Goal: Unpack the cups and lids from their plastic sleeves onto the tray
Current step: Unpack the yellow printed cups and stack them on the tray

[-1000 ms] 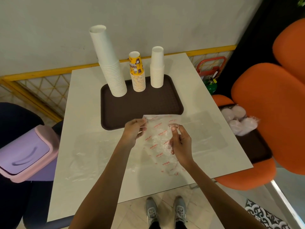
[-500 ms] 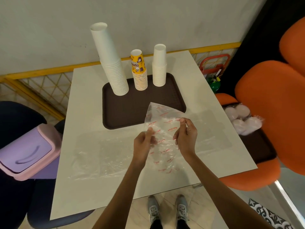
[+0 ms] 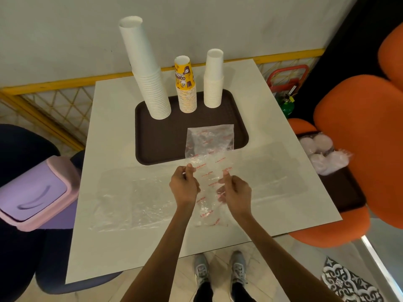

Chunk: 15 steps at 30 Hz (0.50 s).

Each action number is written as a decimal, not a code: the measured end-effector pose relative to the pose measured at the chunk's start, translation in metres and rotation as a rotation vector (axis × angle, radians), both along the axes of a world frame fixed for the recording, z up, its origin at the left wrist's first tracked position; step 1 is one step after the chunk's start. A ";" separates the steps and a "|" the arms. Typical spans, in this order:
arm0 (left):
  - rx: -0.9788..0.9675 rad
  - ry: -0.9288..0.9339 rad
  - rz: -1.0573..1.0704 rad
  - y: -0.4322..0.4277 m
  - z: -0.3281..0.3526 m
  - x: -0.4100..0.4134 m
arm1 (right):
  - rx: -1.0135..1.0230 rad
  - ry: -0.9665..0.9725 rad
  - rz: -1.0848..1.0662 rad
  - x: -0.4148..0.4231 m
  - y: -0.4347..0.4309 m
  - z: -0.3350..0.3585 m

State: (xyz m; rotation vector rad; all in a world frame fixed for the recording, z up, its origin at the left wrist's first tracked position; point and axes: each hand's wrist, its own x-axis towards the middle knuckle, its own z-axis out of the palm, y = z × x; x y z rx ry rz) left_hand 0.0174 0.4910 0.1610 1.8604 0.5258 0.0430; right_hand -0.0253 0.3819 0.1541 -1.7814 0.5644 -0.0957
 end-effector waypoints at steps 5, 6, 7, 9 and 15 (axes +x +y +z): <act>0.014 0.034 -0.077 0.008 -0.012 -0.011 | -0.001 -0.073 -0.113 0.006 -0.004 0.000; 0.021 0.047 -0.085 0.008 -0.016 -0.019 | -0.012 -0.070 -0.122 0.007 -0.003 -0.001; 0.024 0.057 -0.084 0.009 -0.019 -0.026 | -0.030 -0.062 -0.120 0.007 -0.002 -0.003; 0.054 0.054 -0.064 0.012 -0.021 -0.036 | -0.093 -0.052 -0.085 0.005 0.001 -0.009; 0.226 -0.060 -0.169 0.026 -0.017 -0.020 | -0.191 -0.068 0.028 0.013 -0.008 -0.014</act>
